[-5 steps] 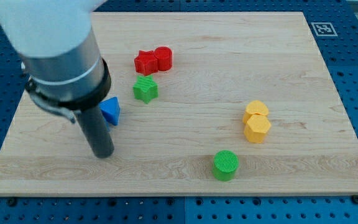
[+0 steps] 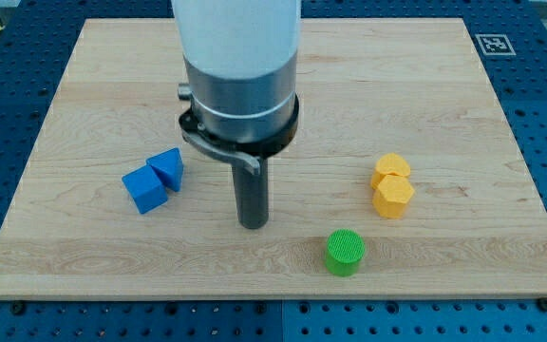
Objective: Move the arm to the bottom of the green circle
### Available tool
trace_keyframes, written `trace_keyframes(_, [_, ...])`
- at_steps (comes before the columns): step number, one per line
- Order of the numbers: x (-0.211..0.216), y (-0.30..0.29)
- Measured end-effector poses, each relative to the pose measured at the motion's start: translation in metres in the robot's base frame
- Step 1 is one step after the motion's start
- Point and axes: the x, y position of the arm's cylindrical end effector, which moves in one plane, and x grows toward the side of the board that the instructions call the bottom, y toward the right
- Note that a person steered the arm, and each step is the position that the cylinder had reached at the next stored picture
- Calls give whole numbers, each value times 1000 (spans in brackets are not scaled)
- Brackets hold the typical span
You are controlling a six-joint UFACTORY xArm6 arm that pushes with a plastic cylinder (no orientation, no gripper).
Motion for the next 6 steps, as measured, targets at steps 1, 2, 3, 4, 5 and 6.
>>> trace_keyframes(1, [12, 0])
trace_keyframes(2, [50, 3])
trace_keyframes(3, [71, 48])
trace_keyframes(4, [76, 68])
trace_keyframes(5, [76, 107])
trace_keyframes(6, [76, 143])
